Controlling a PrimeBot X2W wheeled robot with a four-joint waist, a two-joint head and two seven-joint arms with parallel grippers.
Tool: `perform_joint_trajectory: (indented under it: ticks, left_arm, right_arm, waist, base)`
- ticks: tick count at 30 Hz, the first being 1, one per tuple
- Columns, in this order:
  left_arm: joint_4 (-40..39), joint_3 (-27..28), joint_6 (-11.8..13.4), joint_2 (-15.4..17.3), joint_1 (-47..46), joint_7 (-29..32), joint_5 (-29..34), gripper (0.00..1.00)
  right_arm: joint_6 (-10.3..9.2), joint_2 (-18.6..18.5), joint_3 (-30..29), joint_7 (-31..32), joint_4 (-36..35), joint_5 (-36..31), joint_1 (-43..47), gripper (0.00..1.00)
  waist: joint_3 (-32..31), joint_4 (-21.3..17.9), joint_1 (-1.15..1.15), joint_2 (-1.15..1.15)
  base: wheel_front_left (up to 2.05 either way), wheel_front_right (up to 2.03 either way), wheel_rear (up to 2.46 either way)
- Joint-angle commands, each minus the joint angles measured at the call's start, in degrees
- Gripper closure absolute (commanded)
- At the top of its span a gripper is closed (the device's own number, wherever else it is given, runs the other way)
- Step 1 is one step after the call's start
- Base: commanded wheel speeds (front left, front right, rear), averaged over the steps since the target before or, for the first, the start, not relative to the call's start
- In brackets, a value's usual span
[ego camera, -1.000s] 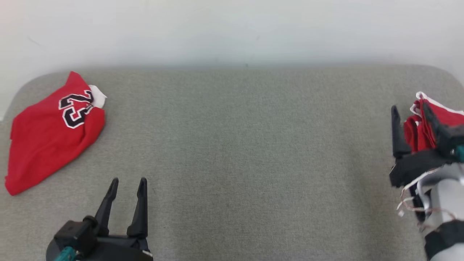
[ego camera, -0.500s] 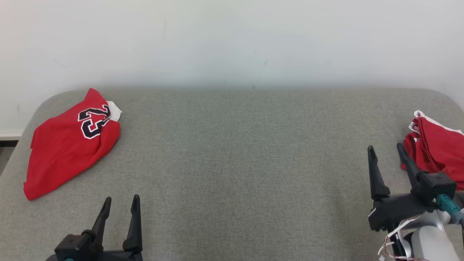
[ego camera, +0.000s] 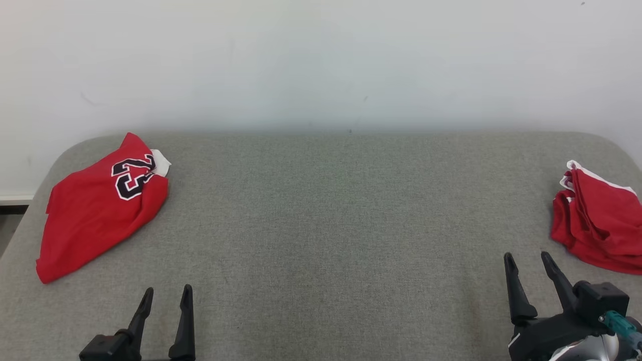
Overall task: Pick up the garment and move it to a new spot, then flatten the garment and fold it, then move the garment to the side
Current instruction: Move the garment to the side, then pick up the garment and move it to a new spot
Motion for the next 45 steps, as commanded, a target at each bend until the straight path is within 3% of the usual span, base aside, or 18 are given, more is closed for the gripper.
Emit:
perform_joint_trajectory:
  ticks: [1, 11, 31, 45]
  left_arm:
    - [0.29, -0.03, 0.25, 0.89, 0.75, -0.02, 0.55, 0.0]
    - [1.33, 1.0, 0.98, 1.16, 0.83, -0.11, -0.54, 0.0]
    - [2.69, 0.3, -0.16, 1.64, 0.05, -0.27, -0.48, 0.0]
    - [2.8, -0.15, 0.11, 1.78, 0.21, -0.28, -0.57, 0.0]
  right_arm:
    - [-0.11, -0.13, -0.26, -0.07, 0.24, 0.92, 0.85, 0.0]
    - [-0.11, -0.12, 1.19, -0.24, 2.29, 2.61, 2.12, 0.0]
    - [-0.11, -0.12, 2.68, -1.86, 4.84, 3.5, 0.52, 0.0]
    - [-0.11, -0.12, 4.47, -1.83, 5.05, 4.61, 1.29, 0.0]
  waist:
    - [-0.02, -0.27, 0.0, 0.0]
    - [-0.28, -1.18, 0.0, 0.0]
    - [-0.08, -0.23, 0.0, 0.0]
    - [-0.5, 4.85, 0.0, 0.0]
  base:
    - [0.0, 0.0, 0.0]
    - [0.0, 0.0, 0.0]
    - [0.0, 0.0, 0.0]
    - [0.0, 0.0, 0.0]
